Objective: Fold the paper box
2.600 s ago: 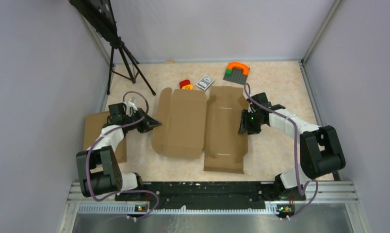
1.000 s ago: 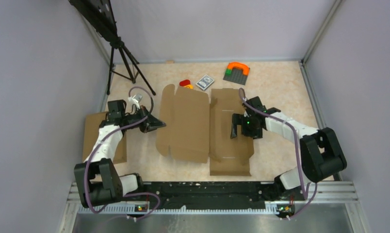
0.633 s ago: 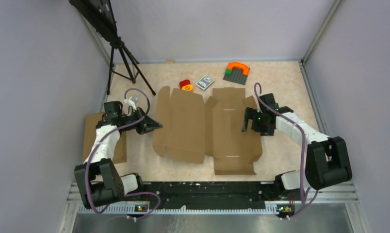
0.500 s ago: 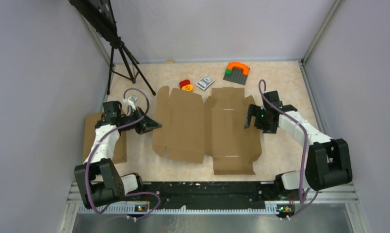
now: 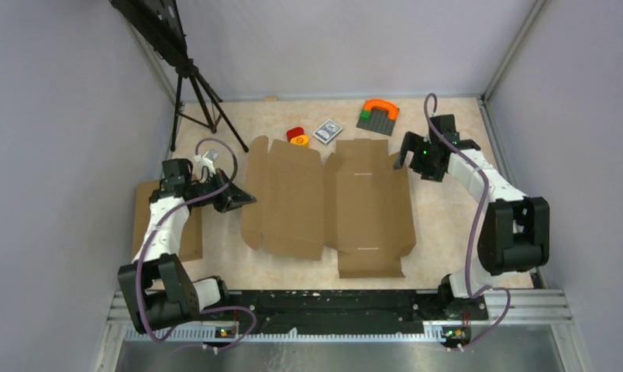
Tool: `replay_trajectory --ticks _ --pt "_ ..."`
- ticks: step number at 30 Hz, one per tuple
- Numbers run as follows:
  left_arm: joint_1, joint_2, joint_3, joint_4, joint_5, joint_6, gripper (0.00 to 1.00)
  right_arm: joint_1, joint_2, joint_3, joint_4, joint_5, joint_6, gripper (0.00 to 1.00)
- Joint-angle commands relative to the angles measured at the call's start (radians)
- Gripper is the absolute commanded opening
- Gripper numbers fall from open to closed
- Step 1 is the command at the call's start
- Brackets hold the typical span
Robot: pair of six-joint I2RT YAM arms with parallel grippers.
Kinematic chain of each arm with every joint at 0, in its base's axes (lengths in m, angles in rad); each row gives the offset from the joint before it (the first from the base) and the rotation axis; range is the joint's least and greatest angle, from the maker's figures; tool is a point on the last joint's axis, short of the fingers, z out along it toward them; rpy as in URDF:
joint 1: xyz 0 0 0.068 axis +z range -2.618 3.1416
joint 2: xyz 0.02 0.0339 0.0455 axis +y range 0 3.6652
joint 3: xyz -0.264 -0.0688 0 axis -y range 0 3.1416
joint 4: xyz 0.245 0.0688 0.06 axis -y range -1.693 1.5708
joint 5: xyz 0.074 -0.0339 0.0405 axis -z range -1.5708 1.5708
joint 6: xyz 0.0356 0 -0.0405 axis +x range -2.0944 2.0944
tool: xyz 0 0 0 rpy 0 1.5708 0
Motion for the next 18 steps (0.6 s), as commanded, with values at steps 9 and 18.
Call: replay_trajectory --ticks 9,18 --pt "0.002 -0.005 0.021 0.021 0.021 0.014 0.0 -0.084 0.364 0.383 0.136 -0.197 -0.094 0.94" --pt "0.001 0.007 0.014 0.031 0.013 0.009 0.0 -0.123 0.596 0.566 0.147 -0.291 -0.158 0.81"
